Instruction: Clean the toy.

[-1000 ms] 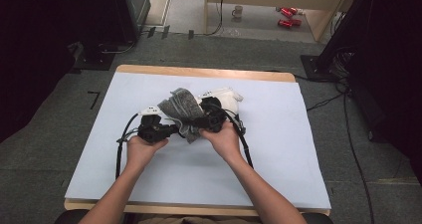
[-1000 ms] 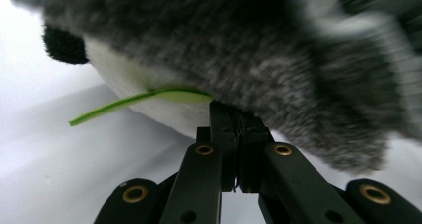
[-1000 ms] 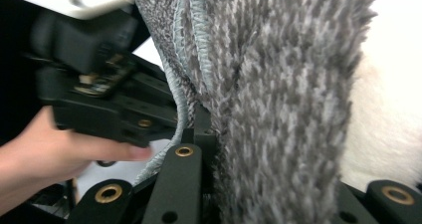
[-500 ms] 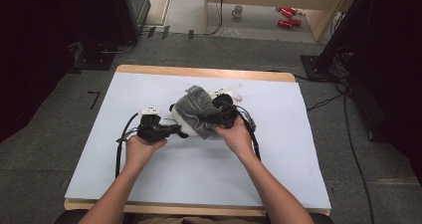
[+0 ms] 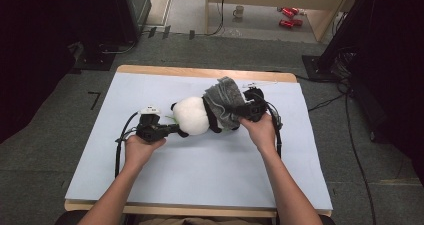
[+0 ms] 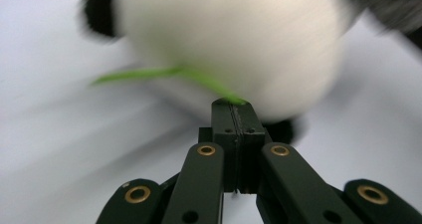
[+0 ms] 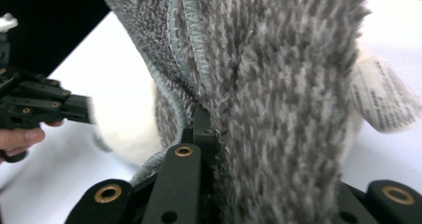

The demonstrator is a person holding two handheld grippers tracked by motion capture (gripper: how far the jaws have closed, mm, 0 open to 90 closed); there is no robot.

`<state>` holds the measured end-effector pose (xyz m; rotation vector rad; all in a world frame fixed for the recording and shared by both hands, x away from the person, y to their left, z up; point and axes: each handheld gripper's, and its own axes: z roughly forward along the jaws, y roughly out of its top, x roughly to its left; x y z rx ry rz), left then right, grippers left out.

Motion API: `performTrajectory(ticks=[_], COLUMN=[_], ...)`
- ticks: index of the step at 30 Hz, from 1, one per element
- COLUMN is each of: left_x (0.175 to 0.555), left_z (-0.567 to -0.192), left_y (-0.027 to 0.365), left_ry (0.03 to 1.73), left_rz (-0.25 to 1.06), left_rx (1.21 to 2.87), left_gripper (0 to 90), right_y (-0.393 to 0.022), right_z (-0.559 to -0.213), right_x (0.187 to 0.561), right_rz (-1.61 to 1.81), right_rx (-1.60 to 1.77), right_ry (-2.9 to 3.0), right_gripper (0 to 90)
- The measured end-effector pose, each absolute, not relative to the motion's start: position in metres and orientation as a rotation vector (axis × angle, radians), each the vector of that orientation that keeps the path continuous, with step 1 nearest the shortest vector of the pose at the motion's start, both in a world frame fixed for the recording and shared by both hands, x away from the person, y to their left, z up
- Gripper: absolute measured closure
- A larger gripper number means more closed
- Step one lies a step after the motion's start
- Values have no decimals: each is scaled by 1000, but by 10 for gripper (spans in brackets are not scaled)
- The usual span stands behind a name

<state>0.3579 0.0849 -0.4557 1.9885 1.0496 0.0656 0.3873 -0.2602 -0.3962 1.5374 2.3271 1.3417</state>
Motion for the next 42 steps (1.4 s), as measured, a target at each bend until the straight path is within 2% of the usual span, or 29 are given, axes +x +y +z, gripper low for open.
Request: performTrajectory(ticks=[3, 9, 12, 15, 16, 20, 22, 24, 26, 32, 36, 39, 42], left_x=[361, 357, 354, 356, 358, 360, 358, 358, 360, 363, 365, 366, 365], left_z=[-458, -446, -440, -442, -445, -455, -457, -456, -457, -457, -455, -454, -450], left_y=[91, 88, 86, 82, 79, 64, 59, 59, 61, 64, 68, 70, 70], left_ry=[1077, 1011, 978, 962, 978, 967, 965, 961, 975, 989, 1005, 1006, 1001], left_rz=[39, 49, 56, 20, 16, 77, 136, 156, 138, 95, 71, 54, 32], left_rx=[1954, 1878, 1836, 1829, 1844, 1890, 1911, 1922, 1921, 1918, 1920, 1915, 1918], left_gripper=[900, 894, 778, 557, 509, 389, 415, 535, 627, 797, 836, 845, 858], right_y=[-273, -278, -274, -274, -274, -271, -269, -270, -274, -298, -318, -331, -328], right_z=[-399, -405, -406, -406, -406, -406, -406, -406, -405, -410, -411, -402, -389], right_x=[389, 389, 387, 385, 385, 383, 382, 382, 383, 386, 386, 382, 376], right_rz=[1360, 1422, 1413, 1408, 1403, 1393, 1376, 1374, 1364, 1320, 1210, 1309, 1378], right_rx=[1576, 1581, 1567, 1565, 1565, 1559, 1551, 1544, 1553, 1629, 1686, 1699, 1653], right_ry=[2295, 2300, 2302, 2300, 2300, 2298, 2301, 2304, 2303, 2250, 2175, 2120, 2122], right_gripper=[788, 787, 787, 787, 787, 787, 787, 787, 788, 788, 792, 792, 791])
